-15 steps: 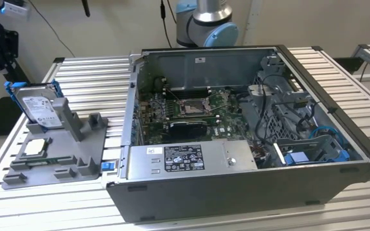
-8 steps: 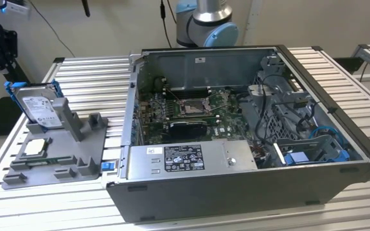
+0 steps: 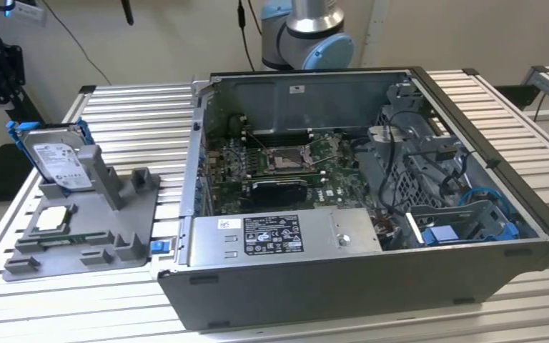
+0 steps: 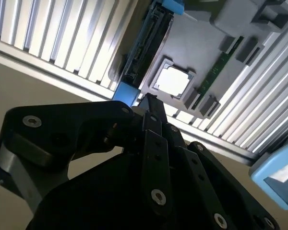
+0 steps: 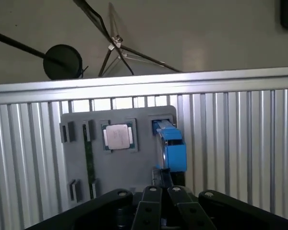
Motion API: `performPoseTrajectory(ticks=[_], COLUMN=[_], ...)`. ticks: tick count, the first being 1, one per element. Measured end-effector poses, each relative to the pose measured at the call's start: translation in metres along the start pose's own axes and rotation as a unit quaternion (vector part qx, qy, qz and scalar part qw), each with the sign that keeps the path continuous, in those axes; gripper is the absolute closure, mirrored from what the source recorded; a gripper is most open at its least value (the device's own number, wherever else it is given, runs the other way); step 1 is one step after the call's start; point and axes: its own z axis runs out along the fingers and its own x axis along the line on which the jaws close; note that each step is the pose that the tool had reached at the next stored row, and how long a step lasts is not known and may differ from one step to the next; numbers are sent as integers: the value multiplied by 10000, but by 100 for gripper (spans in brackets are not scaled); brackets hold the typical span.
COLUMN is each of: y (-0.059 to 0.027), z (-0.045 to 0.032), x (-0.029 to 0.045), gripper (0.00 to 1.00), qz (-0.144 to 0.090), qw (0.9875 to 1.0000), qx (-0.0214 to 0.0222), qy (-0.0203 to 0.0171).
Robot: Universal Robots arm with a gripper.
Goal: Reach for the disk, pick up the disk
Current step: 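Pick up the disk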
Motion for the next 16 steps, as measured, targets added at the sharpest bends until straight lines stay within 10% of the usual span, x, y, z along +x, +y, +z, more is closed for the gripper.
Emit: performPoseTrajectory(ticks=[9,10,16], y=[0,0,0], z=[2,2,2], x=[-1,-1,-1], gripper=[100,0,0], qz=[-15,-15,-15], qw=[10000,10000,10000], qx=[1,1,1], qy=[3,3,6])
